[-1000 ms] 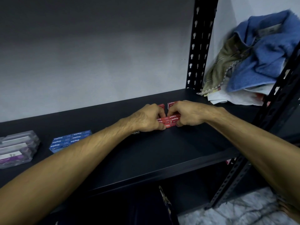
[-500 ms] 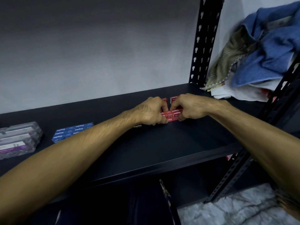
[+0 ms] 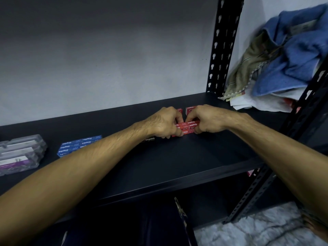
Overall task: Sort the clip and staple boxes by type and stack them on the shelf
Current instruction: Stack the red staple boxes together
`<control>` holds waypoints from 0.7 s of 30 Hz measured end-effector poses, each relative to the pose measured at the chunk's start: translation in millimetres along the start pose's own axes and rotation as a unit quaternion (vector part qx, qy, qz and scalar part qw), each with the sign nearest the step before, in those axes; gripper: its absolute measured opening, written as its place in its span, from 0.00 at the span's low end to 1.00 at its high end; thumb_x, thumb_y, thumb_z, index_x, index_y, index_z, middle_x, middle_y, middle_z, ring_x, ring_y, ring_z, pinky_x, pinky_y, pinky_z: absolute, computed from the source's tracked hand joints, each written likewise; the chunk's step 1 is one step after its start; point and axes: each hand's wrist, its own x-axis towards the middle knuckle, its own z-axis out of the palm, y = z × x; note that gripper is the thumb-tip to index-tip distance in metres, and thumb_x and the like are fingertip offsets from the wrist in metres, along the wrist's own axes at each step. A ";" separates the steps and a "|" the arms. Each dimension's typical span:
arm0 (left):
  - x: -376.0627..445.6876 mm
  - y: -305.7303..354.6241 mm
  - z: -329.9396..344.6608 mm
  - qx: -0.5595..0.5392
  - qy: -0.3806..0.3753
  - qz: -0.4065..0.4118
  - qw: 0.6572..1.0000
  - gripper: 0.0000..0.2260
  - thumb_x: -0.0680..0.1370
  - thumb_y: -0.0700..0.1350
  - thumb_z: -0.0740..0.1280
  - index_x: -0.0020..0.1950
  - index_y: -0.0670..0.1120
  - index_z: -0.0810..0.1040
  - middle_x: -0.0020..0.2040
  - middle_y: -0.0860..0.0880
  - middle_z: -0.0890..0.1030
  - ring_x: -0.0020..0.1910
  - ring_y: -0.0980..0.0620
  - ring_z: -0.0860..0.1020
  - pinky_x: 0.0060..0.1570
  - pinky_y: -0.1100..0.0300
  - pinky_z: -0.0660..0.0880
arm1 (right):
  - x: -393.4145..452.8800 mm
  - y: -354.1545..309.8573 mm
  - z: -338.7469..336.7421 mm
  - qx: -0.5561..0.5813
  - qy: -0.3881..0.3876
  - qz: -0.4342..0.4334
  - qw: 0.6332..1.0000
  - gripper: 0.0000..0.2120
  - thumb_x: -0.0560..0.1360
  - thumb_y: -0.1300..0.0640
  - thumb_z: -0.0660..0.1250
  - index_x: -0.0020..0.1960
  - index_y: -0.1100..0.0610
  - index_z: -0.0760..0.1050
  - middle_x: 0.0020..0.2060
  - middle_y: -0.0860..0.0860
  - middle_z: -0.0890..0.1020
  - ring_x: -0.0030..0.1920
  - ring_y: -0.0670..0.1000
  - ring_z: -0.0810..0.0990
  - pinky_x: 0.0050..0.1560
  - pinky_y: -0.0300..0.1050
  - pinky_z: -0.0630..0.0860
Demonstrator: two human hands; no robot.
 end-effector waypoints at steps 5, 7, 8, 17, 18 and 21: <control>0.4 -1.6 0.9 0.001 0.004 0.000 1.000 0.11 0.72 0.46 0.76 0.53 0.48 0.80 0.38 0.44 0.85 0.27 0.53 0.80 0.26 0.61 0.78 | 0.2 2.4 3.8 0.000 0.013 -0.005 1.000 0.15 0.71 0.59 0.73 0.54 0.44 0.80 0.36 0.43 0.78 0.32 0.41 0.77 0.27 0.31 0.67; 0.4 -2.0 1.1 0.003 0.004 0.001 1.000 0.11 0.73 0.46 0.76 0.52 0.47 0.80 0.39 0.44 0.85 0.29 0.51 0.81 0.28 0.59 0.80 | 0.3 3.1 4.3 -0.001 0.016 -0.007 1.000 0.15 0.71 0.60 0.73 0.53 0.44 0.80 0.36 0.43 0.78 0.31 0.41 0.77 0.27 0.31 0.67; 0.3 -2.2 1.2 0.003 0.004 0.001 1.000 0.11 0.73 0.46 0.76 0.52 0.47 0.80 0.39 0.44 0.85 0.29 0.51 0.81 0.28 0.59 0.80 | 0.4 3.1 4.2 -0.003 0.017 -0.009 1.000 0.15 0.71 0.60 0.73 0.53 0.44 0.80 0.36 0.43 0.78 0.30 0.40 0.77 0.26 0.31 0.66; 0.9 -3.3 2.3 0.004 0.009 0.002 1.000 0.13 0.72 0.48 0.76 0.54 0.47 0.81 0.37 0.45 0.84 0.27 0.53 0.80 0.27 0.61 0.77 | 0.6 3.9 5.6 -0.001 0.019 -0.014 1.000 0.15 0.70 0.60 0.73 0.54 0.46 0.80 0.36 0.43 0.78 0.31 0.41 0.77 0.25 0.30 0.66; 0.6 -3.4 1.7 0.007 0.006 0.003 1.000 0.14 0.72 0.49 0.76 0.55 0.47 0.80 0.38 0.45 0.85 0.27 0.54 0.80 0.27 0.61 0.77 | 0.8 4.1 5.7 0.002 0.020 -0.012 1.000 0.15 0.70 0.59 0.73 0.55 0.46 0.80 0.37 0.43 0.78 0.32 0.41 0.76 0.25 0.30 0.66; -1.6 -2.7 -5.7 0.047 0.013 0.019 0.999 0.22 0.69 0.57 0.77 0.59 0.50 0.80 0.41 0.51 0.83 0.27 0.61 0.78 0.31 0.65 0.73 | -0.8 5.9 2.9 0.005 0.025 -0.011 1.000 0.17 0.69 0.55 0.75 0.57 0.47 0.80 0.40 0.42 0.78 0.36 0.40 0.77 0.32 0.32 0.68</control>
